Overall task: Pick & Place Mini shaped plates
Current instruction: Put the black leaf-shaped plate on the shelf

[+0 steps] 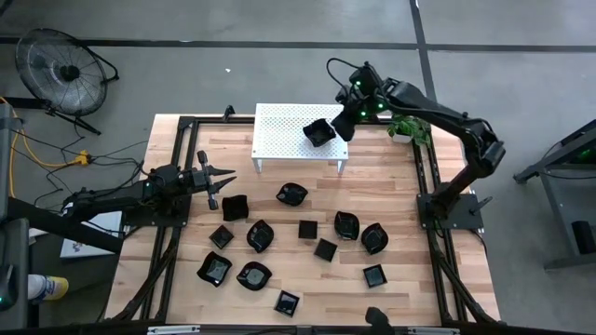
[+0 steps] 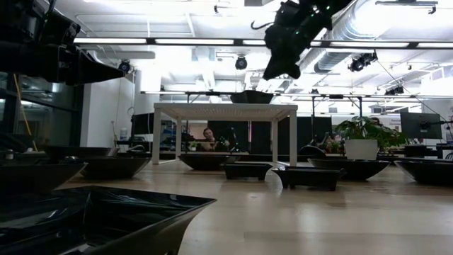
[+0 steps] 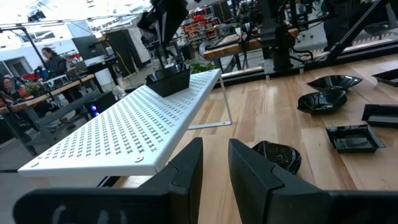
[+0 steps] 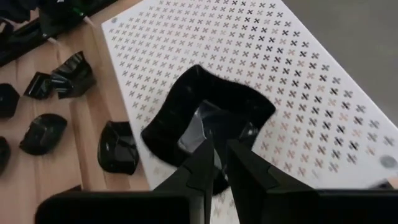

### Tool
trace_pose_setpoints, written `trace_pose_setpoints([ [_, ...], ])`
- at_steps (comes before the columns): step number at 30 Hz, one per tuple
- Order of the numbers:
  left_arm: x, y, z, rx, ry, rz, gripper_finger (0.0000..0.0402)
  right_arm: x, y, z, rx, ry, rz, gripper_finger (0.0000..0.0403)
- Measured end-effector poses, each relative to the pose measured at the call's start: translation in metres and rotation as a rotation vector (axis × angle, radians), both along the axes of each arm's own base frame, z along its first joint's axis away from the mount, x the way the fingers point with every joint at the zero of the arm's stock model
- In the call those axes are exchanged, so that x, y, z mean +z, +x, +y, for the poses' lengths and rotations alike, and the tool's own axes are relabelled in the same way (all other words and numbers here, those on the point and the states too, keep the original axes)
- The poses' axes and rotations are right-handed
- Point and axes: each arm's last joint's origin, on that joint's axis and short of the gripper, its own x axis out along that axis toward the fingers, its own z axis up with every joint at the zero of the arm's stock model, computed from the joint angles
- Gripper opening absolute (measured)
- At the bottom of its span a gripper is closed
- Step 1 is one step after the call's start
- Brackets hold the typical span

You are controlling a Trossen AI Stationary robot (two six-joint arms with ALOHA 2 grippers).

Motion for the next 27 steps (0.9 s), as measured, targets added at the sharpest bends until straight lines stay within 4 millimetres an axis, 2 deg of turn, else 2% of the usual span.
trace_pose_setpoints([
  [7,0.000,0.000,0.000,0.000,0.000,0.000,0.0074,0.022,-0.019,0.019,0.002,-0.015,-0.005,0.0035],
  [14,0.000,0.000,0.000,0.000,0.000,0.000,0.0074,0.029,-0.032,0.042,0.033,0.025,0.075,0.0033],
  [21,0.000,0.000,0.000,0.000,0.000,0.000,0.0074,0.022,-0.029,0.070,0.073,0.029,0.244,0.0034],
  [27,0.000,0.000,0.000,0.000,0.000,0.001,0.0074,0.019,-0.017,0.099,0.175,0.008,0.281,0.0036],
])
